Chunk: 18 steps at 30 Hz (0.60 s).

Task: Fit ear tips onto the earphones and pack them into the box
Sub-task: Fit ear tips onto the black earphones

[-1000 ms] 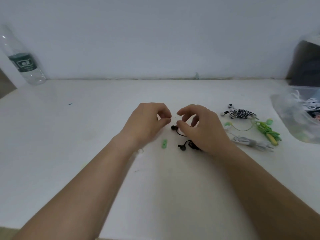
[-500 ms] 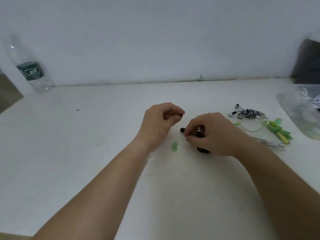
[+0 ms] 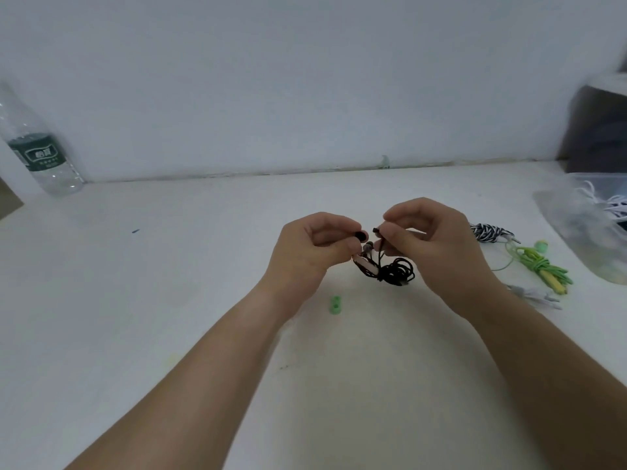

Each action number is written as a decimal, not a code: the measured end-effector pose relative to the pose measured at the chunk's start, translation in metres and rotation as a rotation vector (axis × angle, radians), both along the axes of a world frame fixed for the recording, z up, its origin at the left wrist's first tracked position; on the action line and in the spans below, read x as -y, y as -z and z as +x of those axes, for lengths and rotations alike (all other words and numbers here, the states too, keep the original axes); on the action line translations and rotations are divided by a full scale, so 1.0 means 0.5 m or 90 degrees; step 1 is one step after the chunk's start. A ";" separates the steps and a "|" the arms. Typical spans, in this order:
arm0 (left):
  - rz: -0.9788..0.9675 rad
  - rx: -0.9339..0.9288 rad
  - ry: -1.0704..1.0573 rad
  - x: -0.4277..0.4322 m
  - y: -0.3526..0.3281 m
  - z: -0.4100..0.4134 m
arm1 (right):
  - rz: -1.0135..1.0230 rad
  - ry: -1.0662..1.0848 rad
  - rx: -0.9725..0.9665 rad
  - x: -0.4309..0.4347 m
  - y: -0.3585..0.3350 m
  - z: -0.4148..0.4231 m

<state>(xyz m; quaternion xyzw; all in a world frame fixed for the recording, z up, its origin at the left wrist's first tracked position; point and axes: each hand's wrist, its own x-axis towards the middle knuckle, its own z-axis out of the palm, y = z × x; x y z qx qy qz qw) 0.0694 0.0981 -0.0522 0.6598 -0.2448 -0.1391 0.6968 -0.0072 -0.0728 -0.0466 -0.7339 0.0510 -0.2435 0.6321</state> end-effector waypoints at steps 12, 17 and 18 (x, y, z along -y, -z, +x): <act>-0.022 -0.050 0.017 -0.002 -0.004 -0.001 | 0.062 -0.069 0.013 0.000 0.000 -0.001; -0.023 -0.052 0.020 -0.003 -0.006 0.001 | 0.059 -0.080 0.009 -0.002 0.001 0.000; -0.020 -0.051 0.020 -0.003 -0.006 0.001 | 0.054 -0.079 0.009 -0.003 0.001 0.000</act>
